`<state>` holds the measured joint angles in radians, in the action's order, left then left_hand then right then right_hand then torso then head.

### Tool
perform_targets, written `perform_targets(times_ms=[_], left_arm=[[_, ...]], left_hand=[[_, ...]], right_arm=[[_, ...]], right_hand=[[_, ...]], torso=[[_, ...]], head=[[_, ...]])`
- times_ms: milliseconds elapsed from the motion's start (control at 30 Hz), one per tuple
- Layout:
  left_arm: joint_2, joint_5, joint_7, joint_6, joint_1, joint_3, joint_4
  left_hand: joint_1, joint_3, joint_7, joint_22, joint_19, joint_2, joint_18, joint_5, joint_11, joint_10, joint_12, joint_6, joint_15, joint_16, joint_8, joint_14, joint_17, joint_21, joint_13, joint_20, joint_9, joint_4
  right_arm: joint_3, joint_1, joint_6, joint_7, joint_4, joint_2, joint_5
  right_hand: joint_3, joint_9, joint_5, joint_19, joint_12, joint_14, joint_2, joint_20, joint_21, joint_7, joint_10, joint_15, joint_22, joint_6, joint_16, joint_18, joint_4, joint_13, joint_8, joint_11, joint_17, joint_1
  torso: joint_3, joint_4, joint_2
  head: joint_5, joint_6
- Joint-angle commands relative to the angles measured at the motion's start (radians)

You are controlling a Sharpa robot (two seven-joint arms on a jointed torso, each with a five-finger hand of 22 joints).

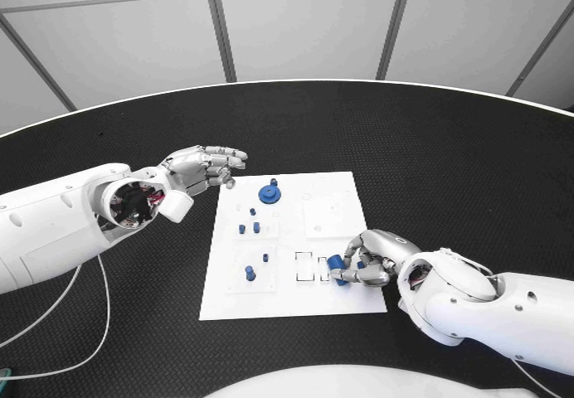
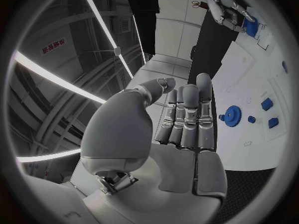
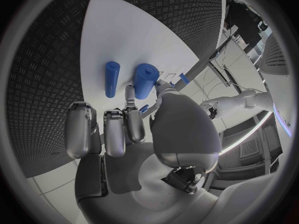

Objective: Assemble the parts on the task board

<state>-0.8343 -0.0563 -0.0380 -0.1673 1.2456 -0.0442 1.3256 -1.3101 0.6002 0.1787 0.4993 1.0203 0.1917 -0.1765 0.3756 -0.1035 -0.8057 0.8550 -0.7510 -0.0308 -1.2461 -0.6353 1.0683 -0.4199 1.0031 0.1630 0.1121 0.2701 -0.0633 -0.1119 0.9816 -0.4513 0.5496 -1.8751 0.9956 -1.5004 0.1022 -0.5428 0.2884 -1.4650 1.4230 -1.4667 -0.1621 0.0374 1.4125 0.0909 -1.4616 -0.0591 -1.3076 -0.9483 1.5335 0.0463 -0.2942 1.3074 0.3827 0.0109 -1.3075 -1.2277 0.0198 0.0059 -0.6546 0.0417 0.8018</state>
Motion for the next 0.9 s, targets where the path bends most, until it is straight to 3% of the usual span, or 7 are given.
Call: perform_targets(times_ms=[33, 200, 233, 567, 700, 900], left_arm=[[-0.001, 0.0, 0.001, 0.0, 0.0, 0.0, 0.0], [-0.001, 0.0, 0.002, -0.001, 0.0, 0.0, 0.001], [-0.001, 0.0, 0.002, -0.001, 0.0, 0.0, 0.001], [0.0, 0.0, 0.004, -0.002, 0.0, 0.0, 0.002], [0.0, 0.0, 0.004, -0.002, 0.0, 0.0, 0.002], [0.0, 0.0, 0.005, -0.002, 0.0, 0.0, 0.001]], left_hand=[[0.0, -0.004, -0.001, -0.001, -0.008, -0.006, -0.01, -0.001, -0.004, -0.003, -0.006, -0.007, 0.002, 0.007, 0.005, -0.006, 0.001, -0.004, -0.002, 0.001, 0.001, 0.002], [0.0, -0.004, -0.001, -0.001, -0.008, -0.006, -0.01, -0.001, -0.004, -0.003, -0.006, -0.007, 0.002, 0.007, 0.005, -0.006, 0.001, -0.004, -0.002, 0.001, 0.001, 0.002], [0.0, -0.004, -0.001, -0.001, -0.008, -0.006, -0.01, -0.001, -0.004, -0.003, -0.006, -0.007, 0.002, 0.007, 0.005, -0.006, 0.001, -0.004, -0.002, 0.001, 0.001, 0.002], [0.001, -0.007, -0.001, -0.003, -0.008, -0.007, -0.01, -0.001, -0.004, -0.002, -0.007, -0.006, 0.002, 0.006, 0.007, -0.007, 0.002, -0.006, -0.003, 0.002, 0.001, 0.004], [0.001, -0.007, -0.001, -0.003, -0.008, -0.007, -0.01, -0.001, -0.004, -0.002, -0.007, -0.006, 0.002, 0.006, 0.007, -0.007, 0.002, -0.007, -0.003, 0.002, 0.001, 0.004], [0.001, -0.007, -0.001, -0.003, -0.008, -0.007, -0.01, -0.001, -0.004, -0.002, -0.007, -0.006, 0.002, 0.006, 0.007, -0.007, 0.002, -0.007, -0.003, 0.002, 0.001, 0.004]], right_arm=[[0.0, -0.001, 0.003, 0.003, -0.001, -0.001, 0.0], [0.0, -0.003, 0.014, 0.006, 0.0, -0.004, 0.0], [0.0, -0.003, 0.015, 0.006, 0.0, -0.004, 0.0], [0.0, -0.003, 0.041, 0.012, 0.008, -0.009, -0.018], [0.0, -0.003, 0.053, 0.016, 0.01, -0.011, -0.036], [0.0, -0.004, 0.018, 0.016, 0.002, -0.01, -0.044]], right_hand=[[-0.003, -0.001, 0.007, -0.08, -0.002, -0.089, 0.001, 0.004, 0.008, -0.002, -0.002, 0.0, -0.216, -0.002, 0.006, -0.017, 0.003, 0.086, -0.003, -0.001, -0.186, 0.005], [-0.007, -0.003, 0.024, -0.08, -0.002, -0.089, 0.004, 0.003, 0.009, -0.002, -0.002, 0.0, -0.217, -0.002, 0.007, -0.017, 0.003, 0.087, -0.004, -0.001, -0.186, -0.001], [-0.01, -0.004, 0.043, -0.08, -0.002, -0.089, 0.003, 0.003, 0.009, -0.002, -0.003, -0.001, -0.217, -0.002, 0.007, -0.017, 0.004, 0.089, -0.006, -0.001, -0.187, -0.007], [-0.012, -0.005, 0.065, -0.08, -0.003, -0.089, 0.004, 0.003, 0.01, -0.001, -0.003, -0.001, -0.218, -0.002, 0.007, -0.017, 0.005, 0.091, -0.009, -0.001, -0.189, -0.019], [-0.011, -0.006, 0.074, -0.08, -0.008, -0.09, -0.005, 0.004, 0.011, 0.0, 0.001, 0.001, -0.219, 0.001, 0.009, -0.018, 0.008, 0.089, -0.015, 0.001, -0.192, -0.046], [0.015, -0.007, 0.087, -0.08, -0.01, -0.09, -0.003, 0.004, 0.014, -0.001, 0.001, 0.0, -0.221, -0.006, 0.01, -0.018, 0.01, 0.091, -0.02, -0.001, -0.194, -0.097]], torso=[[0.0002, -0.0006, 0.0], [0.0004, 0.0001, 0.0], [0.0003, 0.0004, 0.0], [0.0005, -0.0007, 0.0], [0.0007, 0.0, 0.0], [0.0013, -0.0006, 0.0]], head=[[-0.001, 0.001], [0.0, 0.001], [0.0, 0.001], [0.003, 0.002], [0.005, 0.001], [0.004, 0.0]])
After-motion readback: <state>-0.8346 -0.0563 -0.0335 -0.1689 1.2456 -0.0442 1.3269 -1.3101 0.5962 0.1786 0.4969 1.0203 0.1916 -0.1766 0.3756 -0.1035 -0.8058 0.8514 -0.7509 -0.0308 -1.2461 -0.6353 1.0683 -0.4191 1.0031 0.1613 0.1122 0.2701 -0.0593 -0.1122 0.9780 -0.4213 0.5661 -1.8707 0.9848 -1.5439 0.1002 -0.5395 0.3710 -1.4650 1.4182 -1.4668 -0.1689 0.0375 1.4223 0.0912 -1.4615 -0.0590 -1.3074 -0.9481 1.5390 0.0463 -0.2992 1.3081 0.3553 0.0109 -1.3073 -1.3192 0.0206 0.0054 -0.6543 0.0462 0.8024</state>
